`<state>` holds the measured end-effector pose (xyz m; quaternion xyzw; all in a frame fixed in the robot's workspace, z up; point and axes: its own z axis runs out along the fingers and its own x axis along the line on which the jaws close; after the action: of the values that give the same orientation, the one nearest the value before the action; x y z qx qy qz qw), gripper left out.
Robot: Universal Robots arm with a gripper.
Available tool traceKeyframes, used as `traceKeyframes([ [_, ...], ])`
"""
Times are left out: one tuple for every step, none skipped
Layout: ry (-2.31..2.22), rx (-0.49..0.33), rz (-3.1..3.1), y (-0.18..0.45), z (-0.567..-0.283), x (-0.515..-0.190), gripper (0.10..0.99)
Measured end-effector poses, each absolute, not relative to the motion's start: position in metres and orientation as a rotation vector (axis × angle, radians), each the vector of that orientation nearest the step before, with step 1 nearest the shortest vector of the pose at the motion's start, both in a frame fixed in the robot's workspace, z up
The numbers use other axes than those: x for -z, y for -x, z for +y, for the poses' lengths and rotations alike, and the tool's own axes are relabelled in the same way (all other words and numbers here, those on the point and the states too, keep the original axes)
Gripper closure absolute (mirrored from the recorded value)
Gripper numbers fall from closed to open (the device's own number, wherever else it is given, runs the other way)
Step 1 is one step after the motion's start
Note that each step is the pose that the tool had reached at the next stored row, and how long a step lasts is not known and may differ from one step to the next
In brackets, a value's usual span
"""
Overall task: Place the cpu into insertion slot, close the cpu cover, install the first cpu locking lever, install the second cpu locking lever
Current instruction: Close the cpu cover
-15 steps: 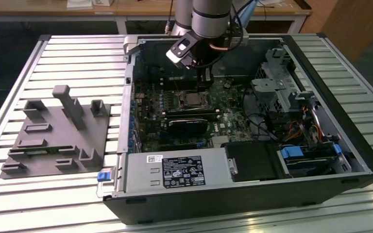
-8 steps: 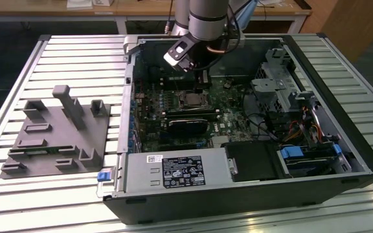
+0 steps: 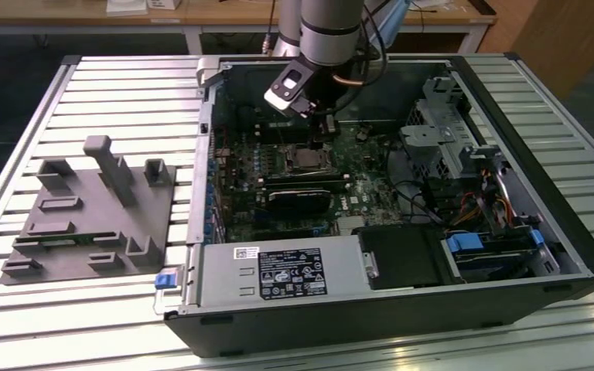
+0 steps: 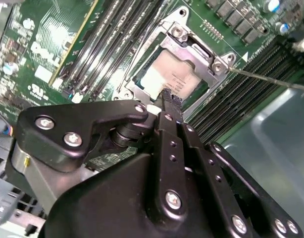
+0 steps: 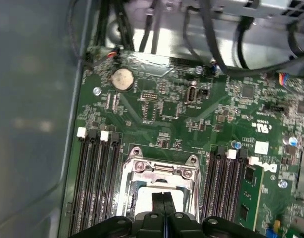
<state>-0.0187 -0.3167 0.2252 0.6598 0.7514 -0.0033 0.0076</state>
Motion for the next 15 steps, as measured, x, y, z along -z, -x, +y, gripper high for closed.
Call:
traceKeyframes([
  [-2.06, 0.01, 2.352, 0.0187, -0.3167, -0.2252, 0.98],
  [-2.06, 0.01, 2.352, 0.0187, -0.3167, -0.2252, 0.98],
  [-2.06, 0.01, 2.352, 0.0187, -0.3167, -0.2251, 0.98],
  [-2.06, 0.01, 2.352, 0.0187, -0.3167, -0.2251, 0.98],
  [-2.057, 0.01, 2.354, 0.0187, -0.3167, -0.2251, 0.98],
  [-2.045, 0.01, 2.365, 0.0187, -0.3167, -0.2251, 0.98],
  [-2.024, 0.009, 2.382, 0.0187, -0.3167, -0.2251, 0.98],
  [-2.003, 0.009, 2.4, 0.0187, -0.3167, -0.225, 0.98],
  [-1.981, 0.009, 2.418, 0.0187, -0.3167, -0.225, 0.98],
  [-1.959, 0.009, 2.436, 0.0187, -0.3167, -0.225, 0.98],
  [-1.937, 0.009, 2.453, 0.0187, -0.3167, -0.225, 0.98],
  [-1.914, 0.008, 2.472, 0.0187, -0.3167, -0.2249, 0.98],
  [-1.891, 0.008, 2.489, 0.0187, -0.3167, -0.2249, 0.98],
  [-1.868, 0.008, 2.506, 0.0187, -0.3167, -0.2248, 0.98],
  [-1.846, 0.008, 2.523, 0.0187, -0.3167, -0.2248, 0.98],
])
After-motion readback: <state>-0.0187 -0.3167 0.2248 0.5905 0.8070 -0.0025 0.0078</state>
